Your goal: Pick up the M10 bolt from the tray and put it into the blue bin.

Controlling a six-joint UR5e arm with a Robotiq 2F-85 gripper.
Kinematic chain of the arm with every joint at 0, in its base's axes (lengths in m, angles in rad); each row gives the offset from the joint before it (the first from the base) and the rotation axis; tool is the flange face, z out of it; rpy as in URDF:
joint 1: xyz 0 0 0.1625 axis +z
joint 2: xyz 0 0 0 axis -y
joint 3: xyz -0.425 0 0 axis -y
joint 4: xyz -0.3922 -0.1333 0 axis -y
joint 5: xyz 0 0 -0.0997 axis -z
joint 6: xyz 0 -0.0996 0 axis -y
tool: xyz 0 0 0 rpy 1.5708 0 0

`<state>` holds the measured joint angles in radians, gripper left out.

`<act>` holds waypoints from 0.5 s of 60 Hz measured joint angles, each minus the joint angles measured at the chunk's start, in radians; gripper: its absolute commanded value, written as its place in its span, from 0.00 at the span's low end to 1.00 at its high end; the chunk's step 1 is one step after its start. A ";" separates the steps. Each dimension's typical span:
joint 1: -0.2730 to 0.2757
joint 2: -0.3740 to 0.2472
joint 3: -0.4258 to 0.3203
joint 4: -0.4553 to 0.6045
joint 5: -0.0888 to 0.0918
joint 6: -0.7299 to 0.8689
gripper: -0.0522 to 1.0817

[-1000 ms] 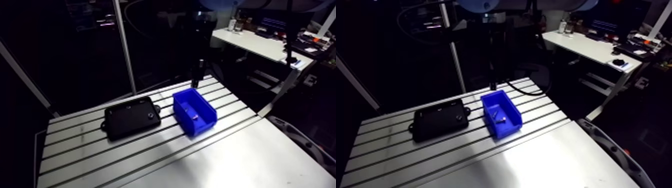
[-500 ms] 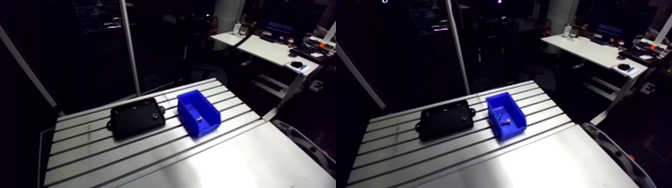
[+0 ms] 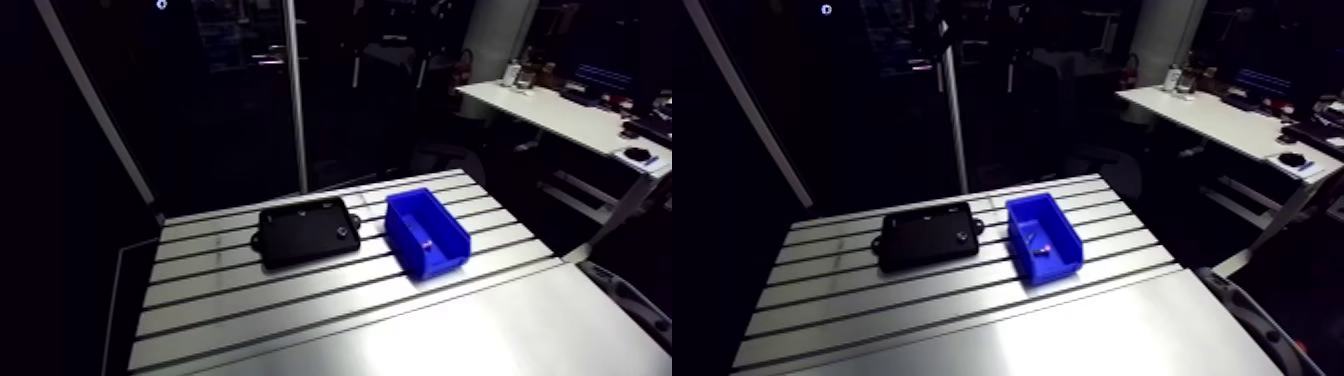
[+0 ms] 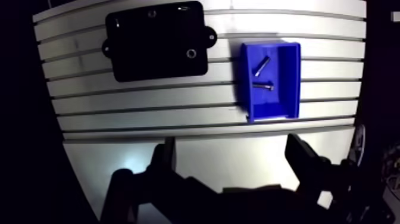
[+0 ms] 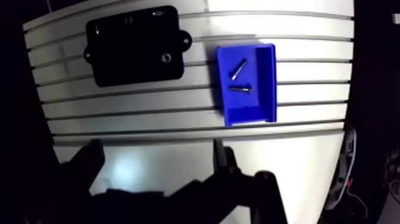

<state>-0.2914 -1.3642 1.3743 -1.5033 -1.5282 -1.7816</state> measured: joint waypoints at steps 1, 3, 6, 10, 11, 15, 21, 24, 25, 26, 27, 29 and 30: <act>0.004 -0.002 0.001 0.002 0.000 0.008 0.05; 0.014 -0.007 0.002 0.006 -0.001 0.024 0.05; 0.026 -0.016 0.005 0.012 -0.001 0.043 0.05; 0.039 -0.028 0.009 0.017 -0.002 0.060 0.05; 0.042 -0.030 0.009 0.018 -0.002 0.064 0.05; 0.051 -0.040 0.012 0.021 -0.003 0.073 0.05; 0.061 -0.050 0.016 0.025 -0.004 0.081 0.05; 0.064 -0.053 0.018 0.026 -0.005 0.083 0.05; 0.065 -0.054 0.018 0.026 -0.005 0.084 0.05; 0.066 -0.055 0.019 0.026 -0.005 0.084 0.05; 0.067 -0.055 0.019 0.026 -0.005 0.084 0.05; 0.068 -0.056 0.020 0.026 -0.006 0.084 0.05; 0.068 -0.056 0.021 0.026 -0.006 0.084 0.05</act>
<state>-0.2230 -1.4198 1.3952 -1.4769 -1.5343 -1.6972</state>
